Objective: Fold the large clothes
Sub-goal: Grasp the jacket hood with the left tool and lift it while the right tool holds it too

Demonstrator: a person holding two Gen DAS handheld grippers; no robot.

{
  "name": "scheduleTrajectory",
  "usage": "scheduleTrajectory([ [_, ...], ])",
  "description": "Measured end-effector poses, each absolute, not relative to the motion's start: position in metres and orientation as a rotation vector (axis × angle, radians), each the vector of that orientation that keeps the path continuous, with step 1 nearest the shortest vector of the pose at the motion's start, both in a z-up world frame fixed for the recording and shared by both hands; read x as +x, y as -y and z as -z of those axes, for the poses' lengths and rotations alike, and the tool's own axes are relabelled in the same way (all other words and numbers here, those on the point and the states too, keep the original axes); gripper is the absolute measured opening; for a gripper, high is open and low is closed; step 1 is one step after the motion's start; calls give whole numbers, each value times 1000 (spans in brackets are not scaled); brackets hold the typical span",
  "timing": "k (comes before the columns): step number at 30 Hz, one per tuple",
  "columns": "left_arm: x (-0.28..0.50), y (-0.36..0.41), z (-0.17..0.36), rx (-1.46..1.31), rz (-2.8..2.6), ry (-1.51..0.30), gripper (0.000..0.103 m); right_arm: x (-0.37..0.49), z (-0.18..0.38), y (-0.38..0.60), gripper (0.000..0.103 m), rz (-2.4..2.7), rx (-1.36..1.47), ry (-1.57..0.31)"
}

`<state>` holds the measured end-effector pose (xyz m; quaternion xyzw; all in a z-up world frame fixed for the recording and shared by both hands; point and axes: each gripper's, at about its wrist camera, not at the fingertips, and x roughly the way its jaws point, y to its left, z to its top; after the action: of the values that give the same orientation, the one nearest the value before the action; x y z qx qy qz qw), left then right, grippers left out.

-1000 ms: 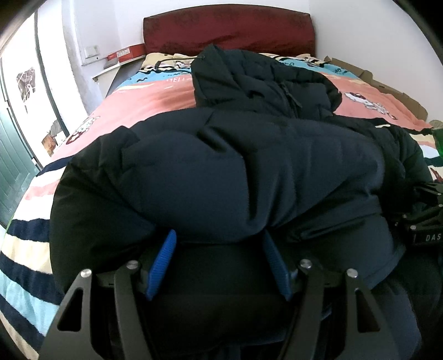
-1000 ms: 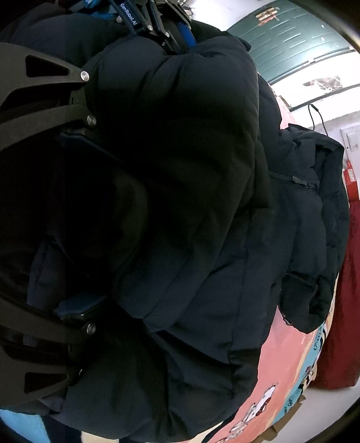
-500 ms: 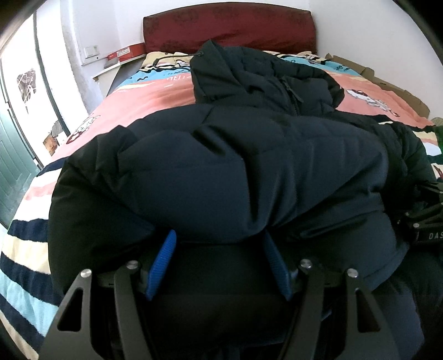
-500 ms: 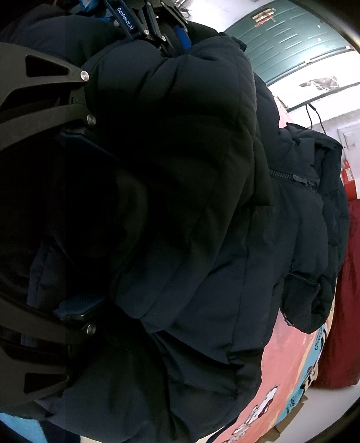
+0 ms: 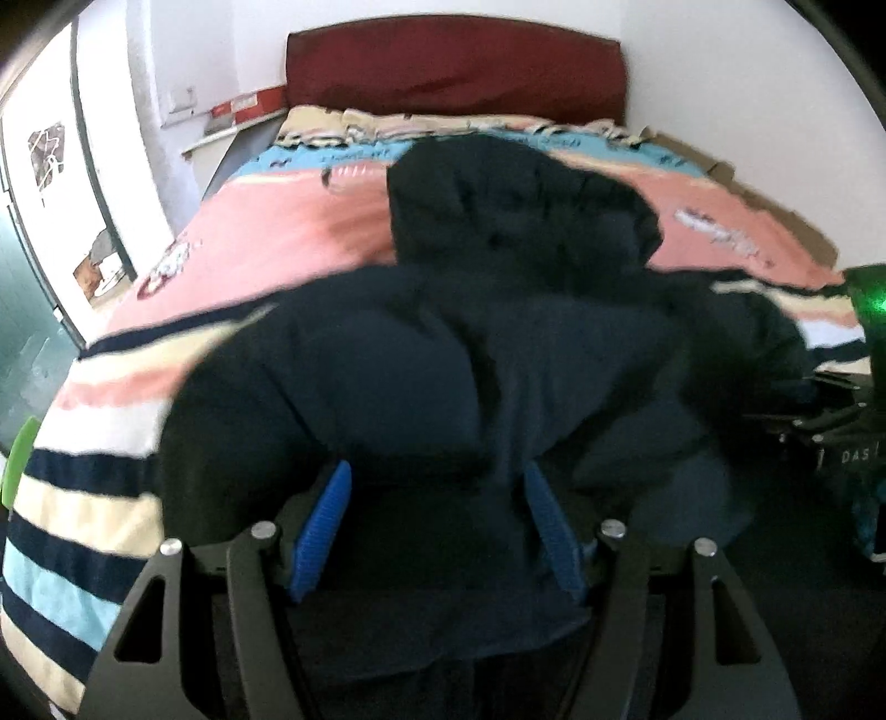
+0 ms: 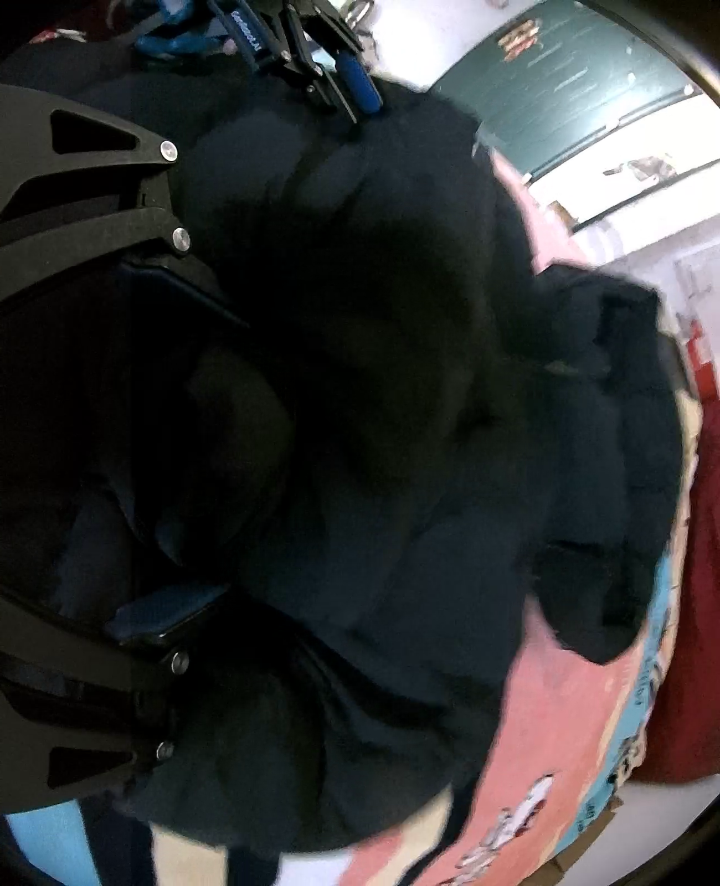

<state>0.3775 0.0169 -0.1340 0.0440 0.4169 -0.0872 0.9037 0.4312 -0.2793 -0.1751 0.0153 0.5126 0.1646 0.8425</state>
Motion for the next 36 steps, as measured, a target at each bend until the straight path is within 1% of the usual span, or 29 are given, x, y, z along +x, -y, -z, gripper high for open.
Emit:
scheduleTrajectory([
  [5,429,-38,100,-37,245,-981,64,445,143,315,84,-379,123,-1074],
  [8,467,-44,86,-82,268,-1016,64,470,129,347,84,-366,206,-1063],
  [11,524,-46,76,-71,253,-1029,64,504,119,375,84,-326,255,-1030],
  [15,601,-48,74,-118,260,-1055,64,572,109,398,85,-290,317,-973],
  [17,631,-50,76,-181,296,-1072,64,604,106,401,88,-294,361,-951],
  [18,650,-51,78,-222,299,-1080,64,620,105,405,89,-286,377,-938],
  [23,700,-42,93,-253,332,-1084,64,684,117,399,90,-277,450,-898],
  [27,727,-30,112,-269,377,-1082,64,719,132,386,91,-277,441,-899],
  [32,746,-15,133,-332,456,-1105,64,744,160,377,91,-258,439,-926],
  [35,749,6,144,-287,448,-1109,63,755,171,370,91,-263,435,-934],
  [36,747,14,146,-255,443,-1102,62,757,175,367,91,-271,431,-938],
])
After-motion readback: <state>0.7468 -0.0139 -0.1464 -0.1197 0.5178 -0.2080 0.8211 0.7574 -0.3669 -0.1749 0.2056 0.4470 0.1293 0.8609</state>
